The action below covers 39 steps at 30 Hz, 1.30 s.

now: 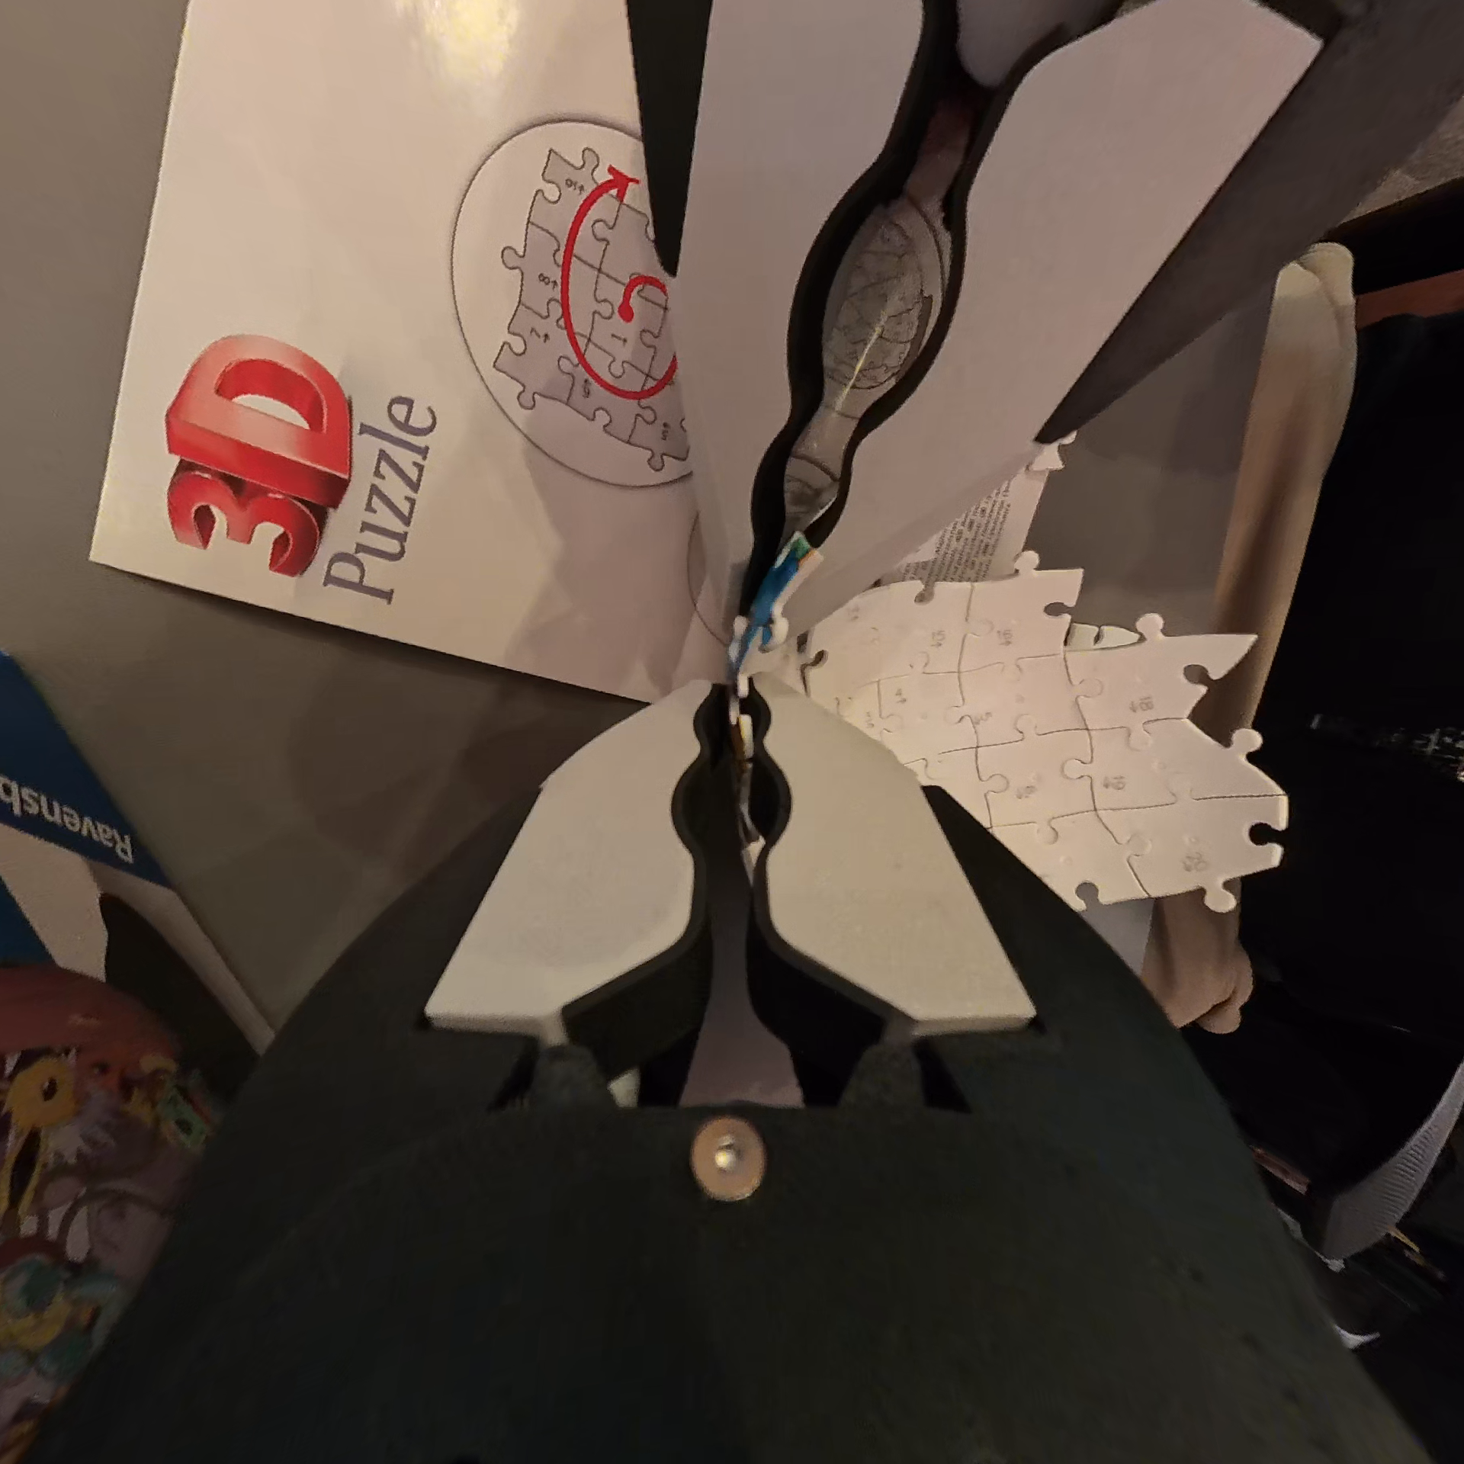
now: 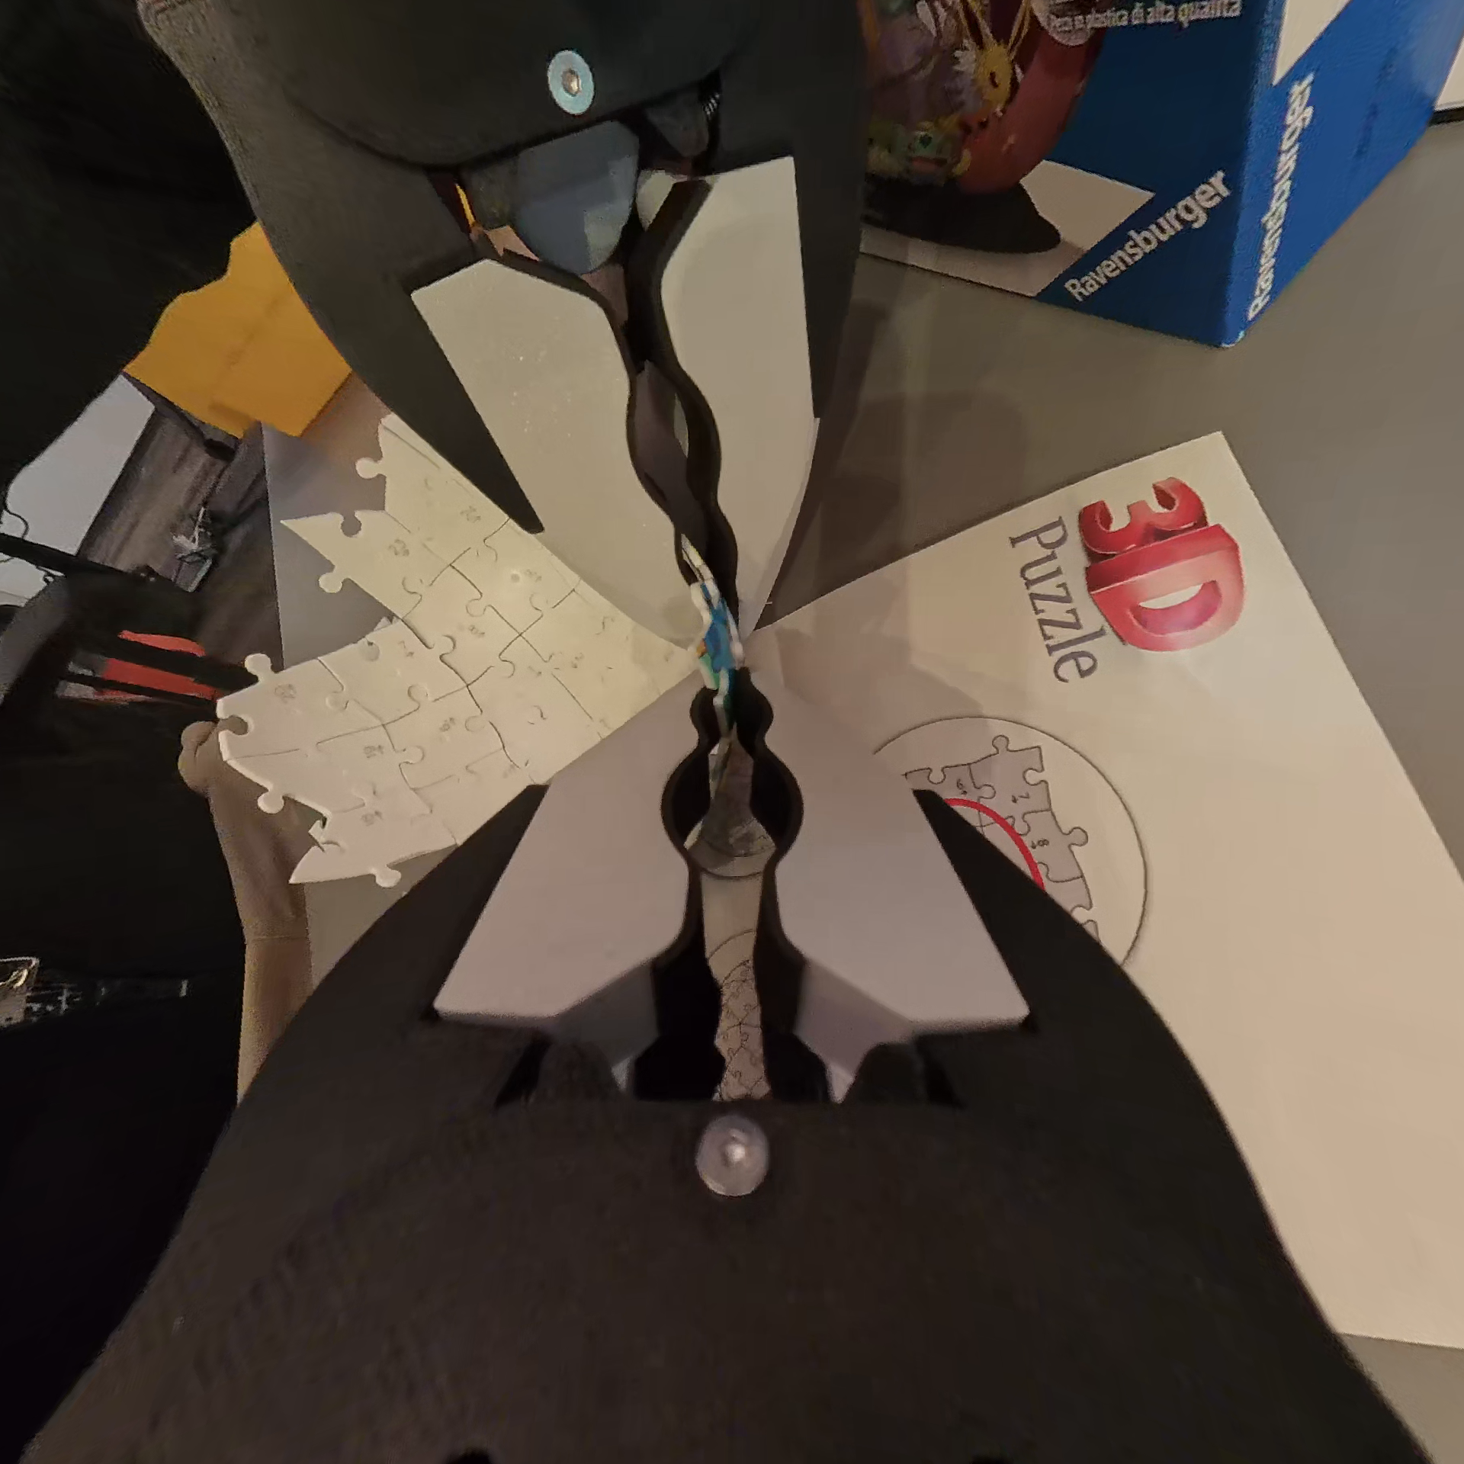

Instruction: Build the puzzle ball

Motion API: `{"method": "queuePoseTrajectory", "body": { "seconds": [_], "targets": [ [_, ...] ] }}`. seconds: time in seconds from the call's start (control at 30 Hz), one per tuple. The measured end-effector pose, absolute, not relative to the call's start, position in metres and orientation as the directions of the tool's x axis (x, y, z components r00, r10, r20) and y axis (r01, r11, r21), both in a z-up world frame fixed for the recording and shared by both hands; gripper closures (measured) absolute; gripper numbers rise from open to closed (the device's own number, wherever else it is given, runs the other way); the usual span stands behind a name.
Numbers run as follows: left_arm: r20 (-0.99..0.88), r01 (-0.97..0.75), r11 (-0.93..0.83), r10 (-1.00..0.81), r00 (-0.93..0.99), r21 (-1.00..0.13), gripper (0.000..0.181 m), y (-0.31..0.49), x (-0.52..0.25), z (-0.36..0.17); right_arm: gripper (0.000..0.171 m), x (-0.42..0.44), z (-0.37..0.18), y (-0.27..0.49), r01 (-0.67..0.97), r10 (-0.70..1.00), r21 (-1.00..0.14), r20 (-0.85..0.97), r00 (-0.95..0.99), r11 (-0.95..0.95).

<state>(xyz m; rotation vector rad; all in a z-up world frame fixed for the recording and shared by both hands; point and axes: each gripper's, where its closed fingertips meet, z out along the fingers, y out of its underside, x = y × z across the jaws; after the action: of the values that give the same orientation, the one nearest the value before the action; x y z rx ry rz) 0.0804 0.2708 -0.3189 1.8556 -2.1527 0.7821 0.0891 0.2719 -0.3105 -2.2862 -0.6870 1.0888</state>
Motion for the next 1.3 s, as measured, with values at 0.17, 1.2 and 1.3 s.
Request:
{"method": "queuePoseTrajectory", "body": {
  "seconds": [0.17,1.2,1.3],
  "targets": [
    [0.454,-0.952,0.087,-0.864,-0.219,-0.293,0.178,0.2716,0.0811,-0.3164,0.170,0.0888,-0.3079,0.2721,0.165,0.598,-0.616,-0.608,0.521,-0.770],
    [0.370,-0.933,0.187,-0.880,-0.298,-0.306,0.178,0.2710,0.0827,-0.3160,0.171,0.0891,-0.3092,0.2696,0.169,0.536,-0.533,-0.673,0.510,-0.829],
    [0.375,-0.938,0.169,-0.884,-0.280,-0.304,0.178,0.2747,0.0829,-0.3145,0.170,0.0900,-0.3085,0.2745,0.189,0.578,-0.581,-0.611,0.541,-0.792]
  ]
}}
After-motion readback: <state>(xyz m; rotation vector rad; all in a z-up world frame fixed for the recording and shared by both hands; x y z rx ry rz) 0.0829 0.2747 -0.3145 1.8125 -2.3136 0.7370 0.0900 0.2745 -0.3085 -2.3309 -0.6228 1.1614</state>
